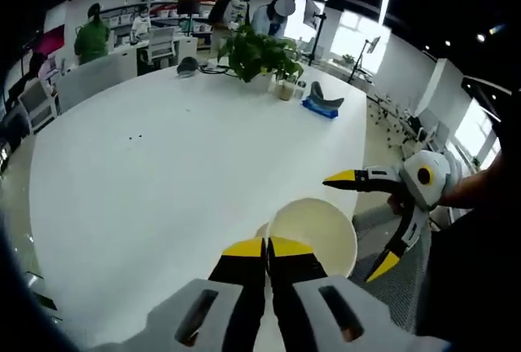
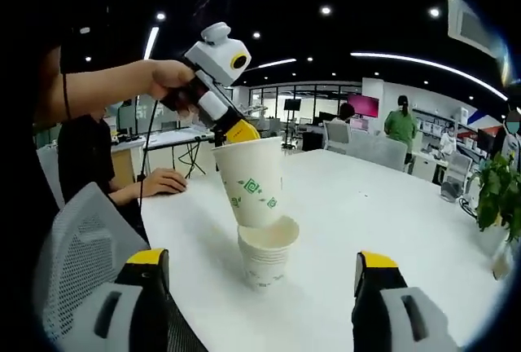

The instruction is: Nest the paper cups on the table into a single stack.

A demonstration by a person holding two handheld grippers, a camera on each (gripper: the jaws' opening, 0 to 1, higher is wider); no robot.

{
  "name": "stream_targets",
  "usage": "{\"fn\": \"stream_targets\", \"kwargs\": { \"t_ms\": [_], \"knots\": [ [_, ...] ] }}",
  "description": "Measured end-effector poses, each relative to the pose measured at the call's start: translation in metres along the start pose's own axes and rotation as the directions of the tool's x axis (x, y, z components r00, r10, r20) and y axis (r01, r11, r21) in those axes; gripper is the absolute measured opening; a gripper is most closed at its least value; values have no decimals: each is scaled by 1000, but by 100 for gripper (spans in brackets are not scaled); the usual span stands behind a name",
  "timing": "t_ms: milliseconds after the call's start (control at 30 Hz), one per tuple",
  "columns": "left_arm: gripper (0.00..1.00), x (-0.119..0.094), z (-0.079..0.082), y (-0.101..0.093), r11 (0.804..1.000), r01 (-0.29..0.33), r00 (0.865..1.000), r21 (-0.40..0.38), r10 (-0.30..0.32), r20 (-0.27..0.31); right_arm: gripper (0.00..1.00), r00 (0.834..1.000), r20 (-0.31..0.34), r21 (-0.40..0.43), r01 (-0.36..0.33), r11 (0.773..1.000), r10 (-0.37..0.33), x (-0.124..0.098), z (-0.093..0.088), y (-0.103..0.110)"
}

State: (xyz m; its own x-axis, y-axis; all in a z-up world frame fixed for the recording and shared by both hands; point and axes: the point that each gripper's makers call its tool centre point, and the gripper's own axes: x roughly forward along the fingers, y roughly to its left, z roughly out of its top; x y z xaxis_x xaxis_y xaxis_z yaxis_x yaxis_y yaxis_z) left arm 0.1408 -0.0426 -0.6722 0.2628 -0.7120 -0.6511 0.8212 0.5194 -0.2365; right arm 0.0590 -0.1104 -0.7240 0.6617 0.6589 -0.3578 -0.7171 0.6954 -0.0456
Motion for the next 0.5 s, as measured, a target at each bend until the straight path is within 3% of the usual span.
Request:
{"fn": "stream_targets", "kwargs": {
  "t_ms": [500],
  "knots": [
    [0, 20, -3, -4, 1000, 9, 1000, -7, -9, 2, 93, 1000, -5, 7, 17, 1000, -17, -2, -4, -2]
  ]
}}
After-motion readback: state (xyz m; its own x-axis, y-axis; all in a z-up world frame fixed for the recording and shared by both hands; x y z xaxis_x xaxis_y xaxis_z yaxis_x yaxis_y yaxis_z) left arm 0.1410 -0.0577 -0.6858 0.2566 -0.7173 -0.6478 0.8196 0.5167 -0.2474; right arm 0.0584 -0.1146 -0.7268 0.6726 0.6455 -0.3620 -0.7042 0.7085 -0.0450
